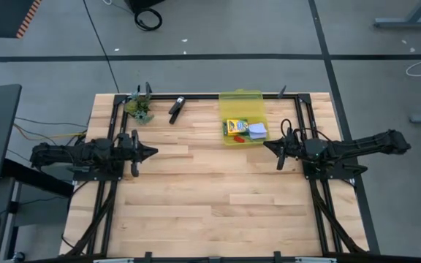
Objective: Pack school essentials
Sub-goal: Return to Home Position
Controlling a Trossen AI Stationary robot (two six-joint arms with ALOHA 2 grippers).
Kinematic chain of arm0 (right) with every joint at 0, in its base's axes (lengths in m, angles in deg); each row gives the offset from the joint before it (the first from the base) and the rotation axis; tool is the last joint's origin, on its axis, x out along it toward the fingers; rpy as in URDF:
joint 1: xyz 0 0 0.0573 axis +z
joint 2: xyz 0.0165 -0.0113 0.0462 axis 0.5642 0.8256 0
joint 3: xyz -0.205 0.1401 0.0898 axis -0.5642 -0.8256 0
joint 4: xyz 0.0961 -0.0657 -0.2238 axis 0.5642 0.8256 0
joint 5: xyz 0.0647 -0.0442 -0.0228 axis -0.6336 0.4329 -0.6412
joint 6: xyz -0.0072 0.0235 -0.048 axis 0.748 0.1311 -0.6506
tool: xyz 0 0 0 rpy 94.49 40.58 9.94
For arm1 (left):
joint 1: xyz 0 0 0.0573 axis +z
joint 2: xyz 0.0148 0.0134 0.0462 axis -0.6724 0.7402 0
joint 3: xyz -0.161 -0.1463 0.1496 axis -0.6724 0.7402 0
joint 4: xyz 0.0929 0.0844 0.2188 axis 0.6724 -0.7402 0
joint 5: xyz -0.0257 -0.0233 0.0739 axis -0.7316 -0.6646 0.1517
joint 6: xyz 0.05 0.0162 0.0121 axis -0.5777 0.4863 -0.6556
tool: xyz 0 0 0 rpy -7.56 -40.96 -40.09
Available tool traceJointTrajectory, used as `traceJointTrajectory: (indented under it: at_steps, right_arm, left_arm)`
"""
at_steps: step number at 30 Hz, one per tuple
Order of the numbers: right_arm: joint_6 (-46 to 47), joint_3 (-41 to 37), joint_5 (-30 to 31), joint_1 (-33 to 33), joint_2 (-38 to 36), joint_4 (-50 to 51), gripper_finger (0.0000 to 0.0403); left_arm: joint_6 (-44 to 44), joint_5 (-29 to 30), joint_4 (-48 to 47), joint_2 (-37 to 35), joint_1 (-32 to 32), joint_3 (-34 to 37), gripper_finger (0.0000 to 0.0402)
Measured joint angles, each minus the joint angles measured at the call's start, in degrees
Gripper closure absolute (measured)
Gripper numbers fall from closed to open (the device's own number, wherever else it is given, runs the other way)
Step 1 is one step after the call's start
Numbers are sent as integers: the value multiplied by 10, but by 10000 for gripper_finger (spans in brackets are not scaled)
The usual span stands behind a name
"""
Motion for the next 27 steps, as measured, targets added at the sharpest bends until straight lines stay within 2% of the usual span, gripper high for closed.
traceJointTrajectory:
  at_steps: [15, 27]
  right_arm:
    - [0, 0, 0, 0, 0, 0, 382]
    - [0, 0, 0, 0, 0, 0, 382]
  left_arm:
    - [0, 0, 1, 0, 0, 0, 383]
    - [0, 0, 1, 0, 0, 0, 370]
